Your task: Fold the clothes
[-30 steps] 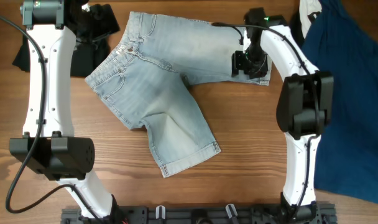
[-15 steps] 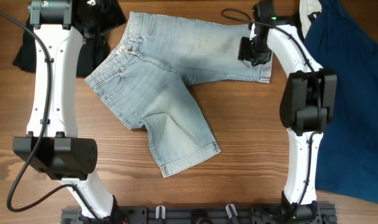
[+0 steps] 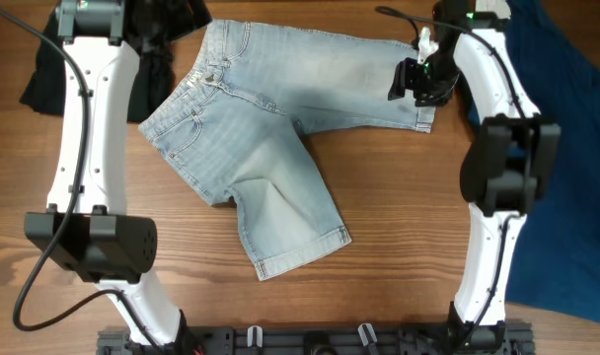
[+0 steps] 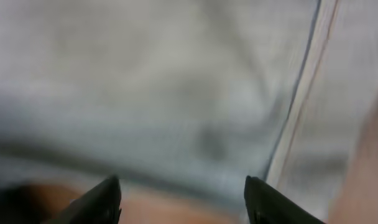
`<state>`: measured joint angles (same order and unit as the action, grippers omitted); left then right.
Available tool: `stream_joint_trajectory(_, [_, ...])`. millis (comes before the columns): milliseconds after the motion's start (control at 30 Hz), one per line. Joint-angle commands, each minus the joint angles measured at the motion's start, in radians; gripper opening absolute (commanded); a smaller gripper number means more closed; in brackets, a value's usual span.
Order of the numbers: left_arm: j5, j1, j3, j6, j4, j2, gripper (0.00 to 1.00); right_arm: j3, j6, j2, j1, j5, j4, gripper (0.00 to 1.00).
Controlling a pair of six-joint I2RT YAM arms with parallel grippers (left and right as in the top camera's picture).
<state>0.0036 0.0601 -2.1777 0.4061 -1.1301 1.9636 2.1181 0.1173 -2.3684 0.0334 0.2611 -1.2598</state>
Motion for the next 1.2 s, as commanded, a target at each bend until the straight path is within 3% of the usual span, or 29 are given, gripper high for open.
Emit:
stream_joint_trajectory(0, [-0.020, -0.063, -0.003, -0.022, -0.018, 0.013, 1.00, -0.009, -0.074, 0.190, 0.066, 0.053, -0.101, 0.66])
stream_joint_trajectory(200, [0.007, -0.195, -0.003, -0.062, -0.041, 0.013, 1.00, -0.193, -0.088, 0.288, 0.271, 0.077, -0.133, 0.66])
stream_joint_trajectory(267, [0.014, -0.248, -0.003, -0.091, -0.049, 0.013, 1.00, -0.349, -0.057, 0.309, 0.378, 0.076, -0.066, 0.65])
stream_joint_trajectory(500, [0.014, -0.317, -0.003, -0.138, -0.068, 0.013, 1.00, -0.721, 0.036, 0.431, 0.556, -0.028, 0.151, 0.65])
stream_joint_trajectory(767, [0.052, -0.317, -0.003, -0.138, -0.068, 0.013, 1.00, -0.928, 0.123, 0.470, 0.595, -0.111, 0.320, 0.66])
stream_joint_trajectory(1000, [0.052, -0.314, -0.003, -0.137, -0.075, 0.013, 1.00, -1.013, 0.203, 0.470, 0.595, -0.097, 0.333, 0.65])
stream_joint_trajectory(1033, [0.052, -0.312, -0.003, -0.137, -0.075, 0.013, 1.00, -1.013, 0.210, 0.471, 0.594, -0.097, 0.333, 0.59])
stream_joint_trajectory(1067, [0.052, -0.311, -0.003, -0.137, -0.075, 0.013, 1.00, -1.013, 0.227, 0.471, 0.593, -0.098, 0.333, 0.21])
stream_joint_trajectory(1100, [0.052, -0.309, -0.003, -0.137, -0.077, 0.013, 1.00, -1.013, 0.235, 0.471, 0.590, -0.093, 0.331, 0.04])
stream_joint_trajectory(1167, [0.052, -0.309, -0.003, -0.137, -0.079, 0.013, 1.00, -1.010, 0.259, 0.471, 0.577, -0.093, 0.312, 0.04])
